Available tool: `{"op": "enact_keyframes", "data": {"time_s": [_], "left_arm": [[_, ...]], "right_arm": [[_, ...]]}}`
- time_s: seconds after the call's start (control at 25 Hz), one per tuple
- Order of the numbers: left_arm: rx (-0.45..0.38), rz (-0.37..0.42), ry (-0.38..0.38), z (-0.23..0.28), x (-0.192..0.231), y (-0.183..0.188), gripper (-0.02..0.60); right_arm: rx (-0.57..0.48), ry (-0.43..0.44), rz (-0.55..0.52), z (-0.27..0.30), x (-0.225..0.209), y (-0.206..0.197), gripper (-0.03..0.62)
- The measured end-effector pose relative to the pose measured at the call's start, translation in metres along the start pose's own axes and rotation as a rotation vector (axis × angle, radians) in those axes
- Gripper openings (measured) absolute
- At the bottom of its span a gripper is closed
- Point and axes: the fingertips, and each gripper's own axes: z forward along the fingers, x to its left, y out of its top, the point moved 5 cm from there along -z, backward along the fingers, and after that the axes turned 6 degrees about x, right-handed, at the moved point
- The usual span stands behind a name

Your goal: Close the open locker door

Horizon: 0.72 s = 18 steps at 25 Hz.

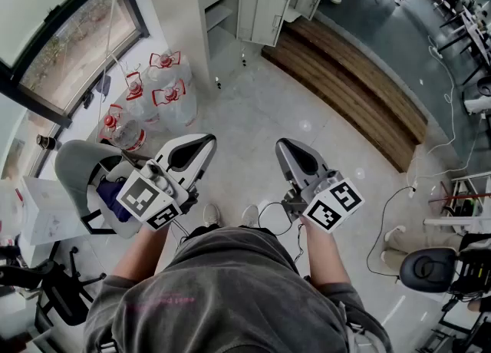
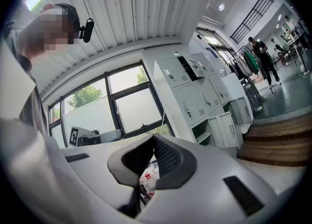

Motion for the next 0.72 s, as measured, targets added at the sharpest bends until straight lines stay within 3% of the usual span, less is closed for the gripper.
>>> {"op": "enact_keyframes", "data": {"time_s": [0.72], "left_arm": [[0.004,-0.001,0.002,0.026,-0.016,-0.007,0.014]], "right_arm": [[-0.012,-0.004,0.013,-0.022,-0.022,0.005,0.023]]}}
